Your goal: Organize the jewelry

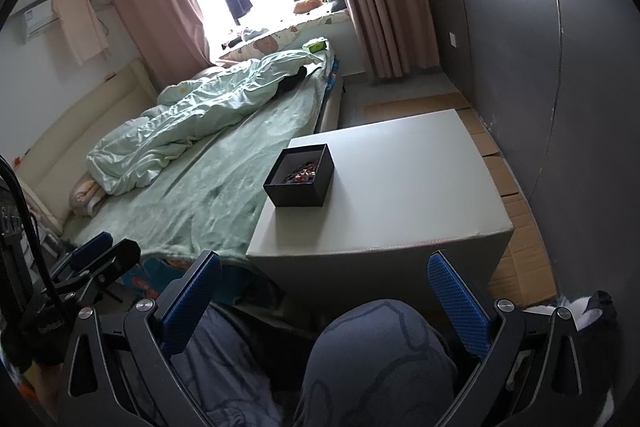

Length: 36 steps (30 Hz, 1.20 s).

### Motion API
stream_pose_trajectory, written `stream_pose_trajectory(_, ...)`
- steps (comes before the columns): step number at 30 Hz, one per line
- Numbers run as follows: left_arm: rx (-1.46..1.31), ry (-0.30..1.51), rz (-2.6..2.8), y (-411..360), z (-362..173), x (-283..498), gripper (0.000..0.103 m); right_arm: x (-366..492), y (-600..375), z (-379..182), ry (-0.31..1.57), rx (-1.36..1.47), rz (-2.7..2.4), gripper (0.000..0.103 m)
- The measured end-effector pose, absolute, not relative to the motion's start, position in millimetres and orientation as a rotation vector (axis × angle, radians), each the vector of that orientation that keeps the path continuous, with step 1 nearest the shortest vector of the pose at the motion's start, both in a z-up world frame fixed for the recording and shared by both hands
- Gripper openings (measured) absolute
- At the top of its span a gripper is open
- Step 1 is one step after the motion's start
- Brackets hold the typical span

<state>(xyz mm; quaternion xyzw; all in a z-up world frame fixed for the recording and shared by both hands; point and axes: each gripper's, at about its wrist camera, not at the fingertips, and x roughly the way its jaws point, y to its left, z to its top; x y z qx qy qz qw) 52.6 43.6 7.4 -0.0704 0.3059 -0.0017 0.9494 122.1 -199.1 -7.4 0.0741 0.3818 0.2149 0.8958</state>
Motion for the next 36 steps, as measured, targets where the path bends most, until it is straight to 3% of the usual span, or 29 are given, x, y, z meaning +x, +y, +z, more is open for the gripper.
stream_pose_trajectory(36, -0.072, 0.571, 0.048, 39.9, 25.7, 35.0, 0.103, 123.8, -199.2, -0.5, 0.778, 0.109, 0.427, 0.103)
